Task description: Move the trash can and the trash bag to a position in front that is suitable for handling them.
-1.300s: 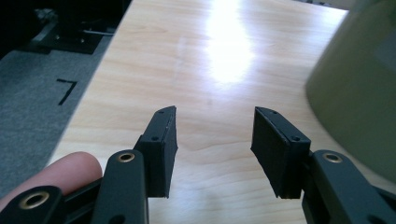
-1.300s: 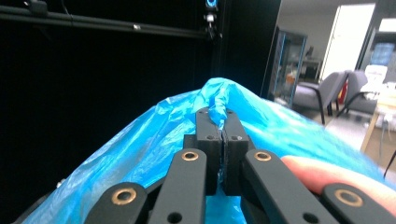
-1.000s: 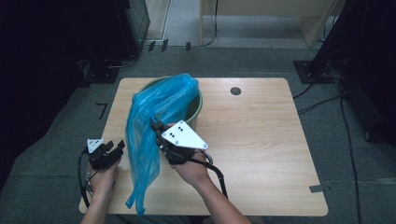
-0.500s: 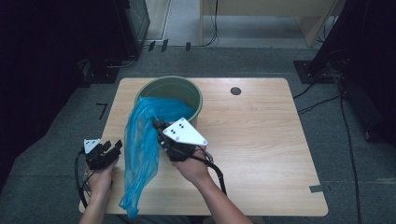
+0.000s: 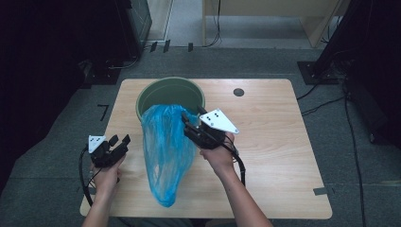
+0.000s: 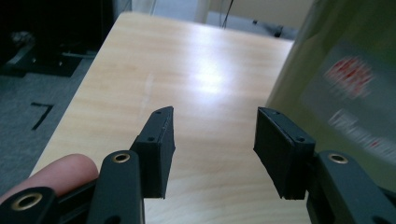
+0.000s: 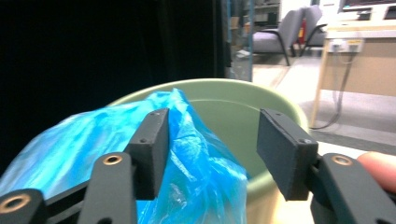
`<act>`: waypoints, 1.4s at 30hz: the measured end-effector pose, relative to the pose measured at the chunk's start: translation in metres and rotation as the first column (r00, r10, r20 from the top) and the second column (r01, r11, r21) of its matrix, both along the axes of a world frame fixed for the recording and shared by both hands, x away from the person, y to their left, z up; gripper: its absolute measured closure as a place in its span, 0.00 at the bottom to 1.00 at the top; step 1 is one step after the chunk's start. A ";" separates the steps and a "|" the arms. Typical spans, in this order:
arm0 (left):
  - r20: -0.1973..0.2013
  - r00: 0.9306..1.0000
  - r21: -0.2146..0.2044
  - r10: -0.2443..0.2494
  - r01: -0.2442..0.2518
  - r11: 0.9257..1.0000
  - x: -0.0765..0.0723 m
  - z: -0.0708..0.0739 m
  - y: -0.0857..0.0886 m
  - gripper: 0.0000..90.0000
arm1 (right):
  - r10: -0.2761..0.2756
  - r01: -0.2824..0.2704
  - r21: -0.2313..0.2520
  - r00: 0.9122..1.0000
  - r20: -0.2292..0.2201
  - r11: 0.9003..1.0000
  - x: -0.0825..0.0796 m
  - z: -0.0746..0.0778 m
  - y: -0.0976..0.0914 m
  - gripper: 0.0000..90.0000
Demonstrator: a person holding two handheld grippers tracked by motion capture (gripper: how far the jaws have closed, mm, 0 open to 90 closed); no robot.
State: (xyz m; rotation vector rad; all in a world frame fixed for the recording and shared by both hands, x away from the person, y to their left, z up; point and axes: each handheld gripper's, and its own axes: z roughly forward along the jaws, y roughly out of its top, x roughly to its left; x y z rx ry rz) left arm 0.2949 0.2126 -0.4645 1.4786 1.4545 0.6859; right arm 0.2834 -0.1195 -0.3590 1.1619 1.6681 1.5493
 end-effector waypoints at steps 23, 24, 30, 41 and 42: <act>0.094 0.995 -0.015 -0.045 0.047 0.999 0.044 0.037 -0.049 0.71 | -0.095 0.111 0.136 0.988 -0.118 0.984 0.044 -0.041 -0.050 0.66; 0.090 0.995 -0.020 -0.049 0.051 0.999 0.047 0.037 -0.049 0.73 | -0.085 0.105 0.151 0.988 -0.132 0.983 0.047 -0.043 -0.051 0.68; 0.088 0.994 -0.058 -0.072 0.077 0.995 0.061 0.038 -0.054 0.88 | -0.124 0.148 0.134 0.976 -0.177 0.980 0.065 -0.054 -0.048 0.83; 0.087 0.984 -0.075 -0.153 0.160 0.984 0.061 0.038 -0.056 1.00 | -0.100 0.109 0.043 0.981 -0.165 0.993 0.071 -0.057 -0.033 1.00; 0.083 0.984 -0.073 -0.157 0.163 0.984 0.060 0.039 -0.057 1.00 | -0.096 0.104 0.038 0.982 -0.164 0.994 0.070 -0.057 -0.034 1.00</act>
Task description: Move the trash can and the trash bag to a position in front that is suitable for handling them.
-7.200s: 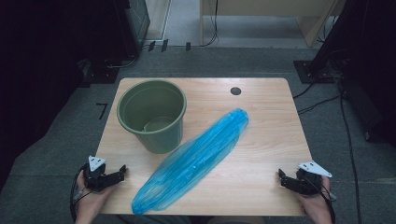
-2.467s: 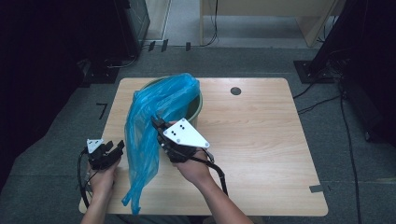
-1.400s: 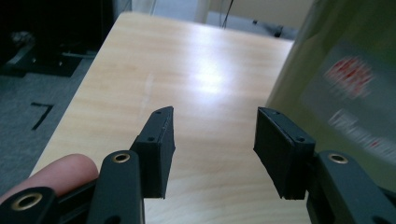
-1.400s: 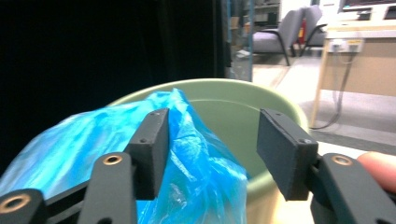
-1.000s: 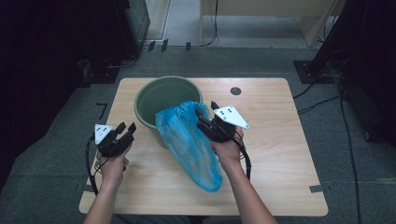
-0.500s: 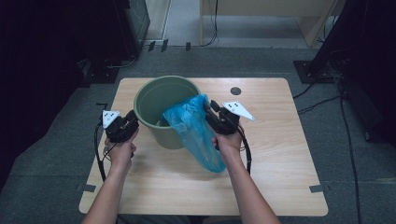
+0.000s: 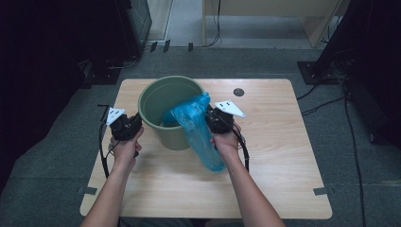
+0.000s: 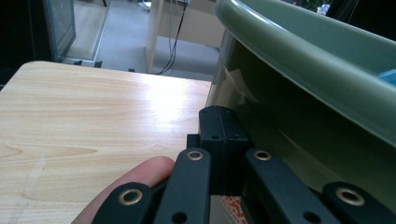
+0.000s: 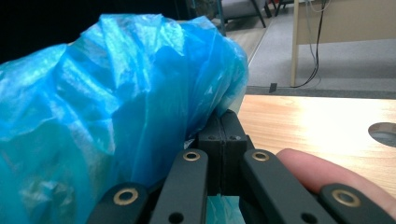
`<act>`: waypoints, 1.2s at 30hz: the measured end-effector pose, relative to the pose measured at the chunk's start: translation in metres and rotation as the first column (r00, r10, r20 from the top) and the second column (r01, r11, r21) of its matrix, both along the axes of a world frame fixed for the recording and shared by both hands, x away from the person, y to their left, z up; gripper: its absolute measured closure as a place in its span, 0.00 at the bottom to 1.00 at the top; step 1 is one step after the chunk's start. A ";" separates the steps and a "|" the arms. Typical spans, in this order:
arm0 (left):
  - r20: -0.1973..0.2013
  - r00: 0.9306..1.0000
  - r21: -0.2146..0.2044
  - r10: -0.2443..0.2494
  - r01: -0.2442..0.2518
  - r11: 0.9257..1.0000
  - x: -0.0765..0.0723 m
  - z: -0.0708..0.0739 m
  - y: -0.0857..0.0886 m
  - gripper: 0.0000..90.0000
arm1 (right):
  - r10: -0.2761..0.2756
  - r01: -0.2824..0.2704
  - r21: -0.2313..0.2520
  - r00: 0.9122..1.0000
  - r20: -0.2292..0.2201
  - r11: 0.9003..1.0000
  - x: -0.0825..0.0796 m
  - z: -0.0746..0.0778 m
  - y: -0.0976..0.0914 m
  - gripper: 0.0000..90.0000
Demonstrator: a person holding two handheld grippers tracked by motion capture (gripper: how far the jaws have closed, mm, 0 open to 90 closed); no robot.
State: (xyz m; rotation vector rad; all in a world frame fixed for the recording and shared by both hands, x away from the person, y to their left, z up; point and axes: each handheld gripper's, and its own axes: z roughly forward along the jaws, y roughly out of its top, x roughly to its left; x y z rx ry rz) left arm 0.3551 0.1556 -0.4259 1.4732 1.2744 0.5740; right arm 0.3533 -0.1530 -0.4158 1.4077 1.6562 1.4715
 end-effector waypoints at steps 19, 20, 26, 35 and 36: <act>0.034 0.996 0.038 -0.081 0.079 0.996 -0.070 -0.003 -0.047 1.00 | -0.048 0.049 -0.066 0.999 0.020 0.997 -0.087 -0.003 -0.043 1.00; 0.039 0.996 0.043 -0.081 0.080 0.996 -0.075 -0.003 -0.050 1.00 | -0.051 0.053 -0.066 0.998 0.021 0.996 -0.093 -0.003 -0.045 1.00; 0.043 0.999 0.054 -0.031 0.029 0.998 -0.100 -0.005 -0.063 1.00 | -0.045 0.047 -0.067 0.998 0.032 0.997 -0.121 -0.005 -0.053 1.00; 0.070 0.989 0.074 -0.130 0.124 0.989 -0.117 -0.003 -0.073 0.81 | 0.000 0.002 -0.032 0.999 0.045 0.999 -0.136 0.002 -0.069 0.91; 0.077 0.989 0.076 -0.126 0.120 0.990 -0.118 -0.002 -0.073 0.79 | -0.002 0.004 -0.037 0.999 0.045 0.999 -0.137 0.002 -0.070 0.91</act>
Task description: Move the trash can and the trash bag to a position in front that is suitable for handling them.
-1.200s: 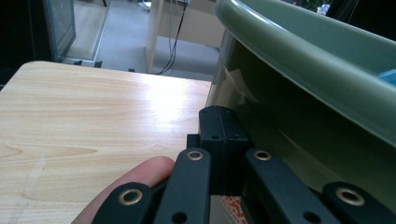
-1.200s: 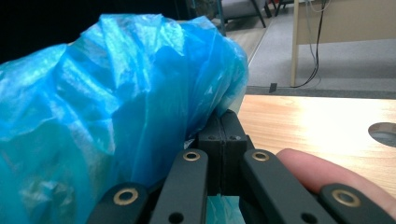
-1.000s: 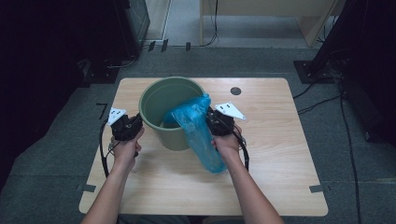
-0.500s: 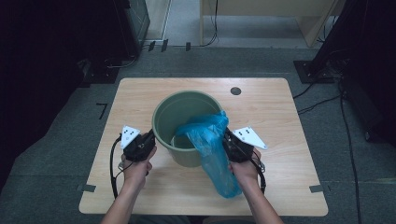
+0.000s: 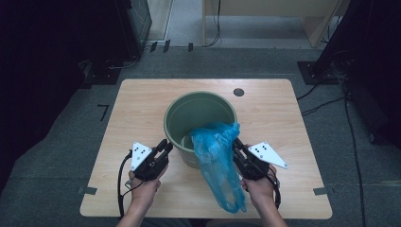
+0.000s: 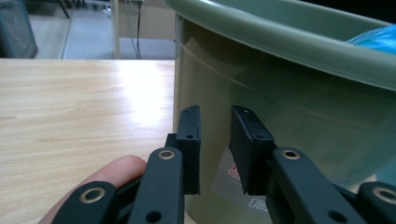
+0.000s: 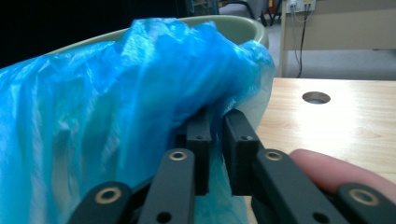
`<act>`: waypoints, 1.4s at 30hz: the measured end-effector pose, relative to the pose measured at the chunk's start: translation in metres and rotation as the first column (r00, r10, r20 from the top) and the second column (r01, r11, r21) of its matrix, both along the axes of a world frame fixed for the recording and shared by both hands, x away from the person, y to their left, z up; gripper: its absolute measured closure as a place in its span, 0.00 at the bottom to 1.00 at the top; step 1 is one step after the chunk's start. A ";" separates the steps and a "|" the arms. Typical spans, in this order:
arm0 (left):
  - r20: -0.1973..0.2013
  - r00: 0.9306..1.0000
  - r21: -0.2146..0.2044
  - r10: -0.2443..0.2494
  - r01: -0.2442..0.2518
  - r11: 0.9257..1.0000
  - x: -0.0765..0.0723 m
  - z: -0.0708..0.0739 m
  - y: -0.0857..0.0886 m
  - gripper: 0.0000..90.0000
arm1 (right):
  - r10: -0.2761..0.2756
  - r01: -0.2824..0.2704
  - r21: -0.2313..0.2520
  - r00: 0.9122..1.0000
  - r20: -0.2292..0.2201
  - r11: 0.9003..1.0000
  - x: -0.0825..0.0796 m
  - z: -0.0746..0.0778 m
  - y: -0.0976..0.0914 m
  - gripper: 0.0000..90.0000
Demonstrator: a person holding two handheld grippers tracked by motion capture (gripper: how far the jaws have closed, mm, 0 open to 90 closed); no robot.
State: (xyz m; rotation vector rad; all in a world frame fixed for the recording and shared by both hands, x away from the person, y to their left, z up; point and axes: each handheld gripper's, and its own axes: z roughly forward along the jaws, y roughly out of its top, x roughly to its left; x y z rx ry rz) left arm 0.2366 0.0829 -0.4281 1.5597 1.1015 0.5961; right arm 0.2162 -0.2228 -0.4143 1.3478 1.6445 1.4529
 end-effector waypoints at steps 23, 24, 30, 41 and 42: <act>-0.016 0.988 -0.057 0.156 -0.157 0.986 0.071 0.011 0.009 0.84 | -0.156 0.156 0.001 0.988 0.014 0.988 0.033 0.006 -0.021 0.87; -0.015 0.987 -0.048 0.157 -0.158 0.986 0.077 0.012 0.007 0.86 | -0.158 0.158 -0.011 0.987 0.009 0.987 0.038 0.006 -0.020 0.87; -0.044 0.996 -0.085 0.076 -0.080 0.993 0.098 0.009 0.000 0.96 | -0.125 0.125 -0.006 0.992 -0.010 0.992 0.065 0.002 -0.012 0.91; -0.017 1.000 -0.112 -0.019 0.017 0.994 0.064 0.008 0.008 1.00 | -0.061 0.064 0.064 0.997 -0.043 0.996 0.051 -0.007 -0.009 1.00; -0.019 1.000 -0.111 -0.018 0.016 0.994 0.059 0.007 0.009 1.00 | -0.056 0.058 0.060 0.997 -0.045 0.996 0.047 -0.006 -0.008 1.00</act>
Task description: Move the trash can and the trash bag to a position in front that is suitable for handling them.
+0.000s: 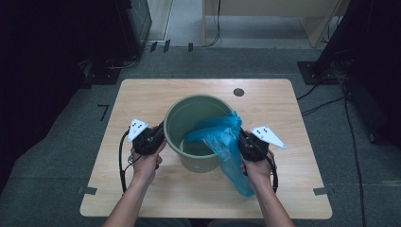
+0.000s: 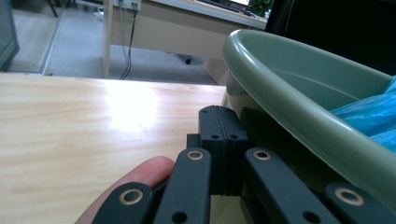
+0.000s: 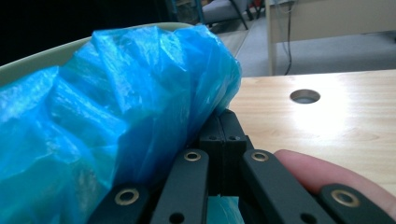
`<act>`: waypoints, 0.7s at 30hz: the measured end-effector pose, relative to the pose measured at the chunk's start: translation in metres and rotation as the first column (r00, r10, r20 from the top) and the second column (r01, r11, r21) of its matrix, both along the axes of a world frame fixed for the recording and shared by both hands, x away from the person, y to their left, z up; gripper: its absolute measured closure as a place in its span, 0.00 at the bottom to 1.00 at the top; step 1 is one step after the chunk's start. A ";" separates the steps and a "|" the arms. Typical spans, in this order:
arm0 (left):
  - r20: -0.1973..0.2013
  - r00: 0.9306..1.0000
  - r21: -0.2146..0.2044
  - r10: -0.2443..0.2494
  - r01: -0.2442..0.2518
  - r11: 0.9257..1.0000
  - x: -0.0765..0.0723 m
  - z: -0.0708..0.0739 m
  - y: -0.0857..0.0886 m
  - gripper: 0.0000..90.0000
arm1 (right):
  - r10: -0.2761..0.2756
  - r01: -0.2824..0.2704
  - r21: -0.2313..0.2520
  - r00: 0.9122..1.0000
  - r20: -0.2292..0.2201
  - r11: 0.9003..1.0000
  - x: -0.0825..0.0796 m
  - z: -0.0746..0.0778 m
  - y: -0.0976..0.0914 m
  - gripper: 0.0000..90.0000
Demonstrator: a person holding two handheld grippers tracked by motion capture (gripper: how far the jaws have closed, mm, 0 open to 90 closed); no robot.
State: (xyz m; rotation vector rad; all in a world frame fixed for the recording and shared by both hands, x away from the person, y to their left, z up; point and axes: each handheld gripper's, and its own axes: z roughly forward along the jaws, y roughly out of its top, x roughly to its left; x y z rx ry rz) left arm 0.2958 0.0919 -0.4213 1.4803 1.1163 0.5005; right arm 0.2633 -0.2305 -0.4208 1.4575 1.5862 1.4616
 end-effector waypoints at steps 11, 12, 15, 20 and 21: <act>0.030 0.999 0.070 0.036 -0.038 0.997 -0.041 -0.001 -0.002 1.00 | 0.018 -0.018 -0.046 1.000 -0.003 0.999 -0.026 0.003 0.004 1.00; 0.023 0.999 0.074 0.024 -0.025 0.997 -0.042 0.000 -0.003 1.00 | 0.019 -0.019 -0.052 1.000 -0.006 0.998 -0.028 0.004 0.003 1.00; 0.013 0.998 0.075 0.054 -0.055 0.996 -0.042 -0.001 -0.001 0.83 | 0.005 -0.005 -0.052 1.000 0.001 0.999 -0.030 0.006 -0.003 0.93; 0.003 0.995 0.032 0.097 -0.097 0.995 -0.044 0.002 0.021 0.60 | -0.001 0.002 -0.039 1.000 0.015 0.999 -0.034 0.009 -0.015 0.85; 0.008 0.995 0.031 0.096 -0.096 0.995 -0.046 0.003 0.024 0.59 | -0.009 0.010 -0.037 1.000 0.027 0.999 -0.036 0.011 -0.018 0.85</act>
